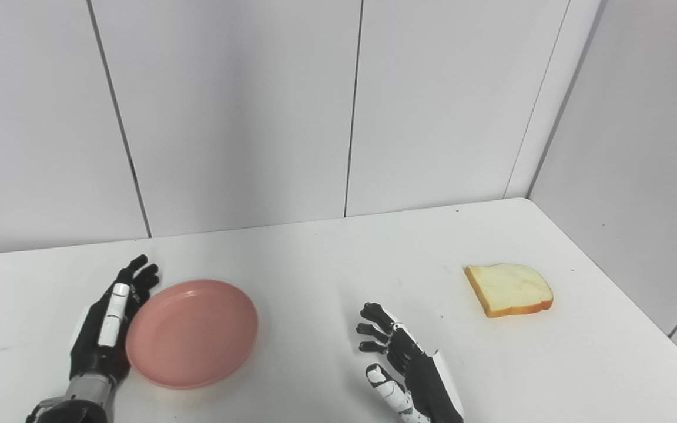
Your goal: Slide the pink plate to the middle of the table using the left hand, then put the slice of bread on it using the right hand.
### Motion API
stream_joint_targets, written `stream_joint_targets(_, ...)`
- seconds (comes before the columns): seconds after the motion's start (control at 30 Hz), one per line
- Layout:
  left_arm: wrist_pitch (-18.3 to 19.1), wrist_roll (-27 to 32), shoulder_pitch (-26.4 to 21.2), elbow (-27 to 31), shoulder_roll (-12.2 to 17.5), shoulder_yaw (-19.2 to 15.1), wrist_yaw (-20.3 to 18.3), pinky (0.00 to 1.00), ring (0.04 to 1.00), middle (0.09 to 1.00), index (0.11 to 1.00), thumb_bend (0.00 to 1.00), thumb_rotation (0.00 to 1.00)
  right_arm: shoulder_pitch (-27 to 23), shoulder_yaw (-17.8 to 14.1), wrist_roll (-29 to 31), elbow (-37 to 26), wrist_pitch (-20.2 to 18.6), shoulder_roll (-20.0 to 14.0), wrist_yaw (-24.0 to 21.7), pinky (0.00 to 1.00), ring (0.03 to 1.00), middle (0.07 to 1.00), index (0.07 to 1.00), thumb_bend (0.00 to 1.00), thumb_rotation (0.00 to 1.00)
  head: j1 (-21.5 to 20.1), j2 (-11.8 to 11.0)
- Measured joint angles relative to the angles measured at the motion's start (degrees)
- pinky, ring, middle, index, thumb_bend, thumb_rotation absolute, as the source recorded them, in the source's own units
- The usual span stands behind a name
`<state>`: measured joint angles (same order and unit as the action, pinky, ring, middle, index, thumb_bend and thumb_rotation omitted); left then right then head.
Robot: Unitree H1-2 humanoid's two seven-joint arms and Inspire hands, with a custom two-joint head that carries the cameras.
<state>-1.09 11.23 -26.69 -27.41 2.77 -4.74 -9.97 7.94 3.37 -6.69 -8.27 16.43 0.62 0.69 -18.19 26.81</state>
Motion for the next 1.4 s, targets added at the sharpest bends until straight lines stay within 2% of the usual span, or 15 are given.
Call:
stream_joint_targets(0.27,4.1,-0.2,1.4,4.4,-2.1,0.6,2.4,1.0,0.89,0.863,0.837,0.81,0.81,0.0,0.7,-0.4,-0.1,0.0,0.2,0.5,0.77,0.831,0.888,0.883,0.76,0.83,-0.4,0.6)
stream_joint_targets(0.53,4.1,-0.3,2.3,5.6,-3.2,1.9,2.7,1.0,0.888,0.88,0.84,0.8,0.83,0.0,1.5,-1.0,-0.1,0.0,0.3,0.6,0.79,0.846,0.902,0.9,0.74,0.88,-0.1,0.8)
stream_joint_targets(0.83,4.1,-1.3,2.5,5.9,-3.4,2.6,2.8,1.0,0.893,0.879,0.83,0.79,0.82,0.1,1.6,-1.2,-0.2,0.0,0.3,1.2,0.8,0.853,0.907,0.91,0.74,0.89,-0.1,0.1)
stream_joint_targets(1.0,3.8,-1.5,2.5,5.8,-3.5,3.1,2.9,1.0,0.917,0.888,0.839,0.8,0.81,0.4,1.6,-2.3,-0.7,0.2,0.3,1.9,0.8,0.848,0.905,0.908,0.86,0.84,-0.5,0.0)
stream_joint_targets(1.27,3.4,-1.4,2.1,5.8,-3.6,3.8,2.1,1.0,0.93,0.897,0.846,0.79,0.82,1.8,2.6,-3.7,-3.4,-0.3,1.1,2.8,0.8,0.848,0.903,0.913,0.93,0.78,-1.1,0.2)
stream_joint_targets(1.4,2.7,-1.4,1.9,5.2,-3.7,3.8,2.0,1.0,0.926,0.895,0.844,0.8,0.82,1.9,1.6,-3.3,-7.5,-1.1,0.9,2.8,0.8,0.861,0.899,0.915,0.97,0.76,-1.7,0.1)
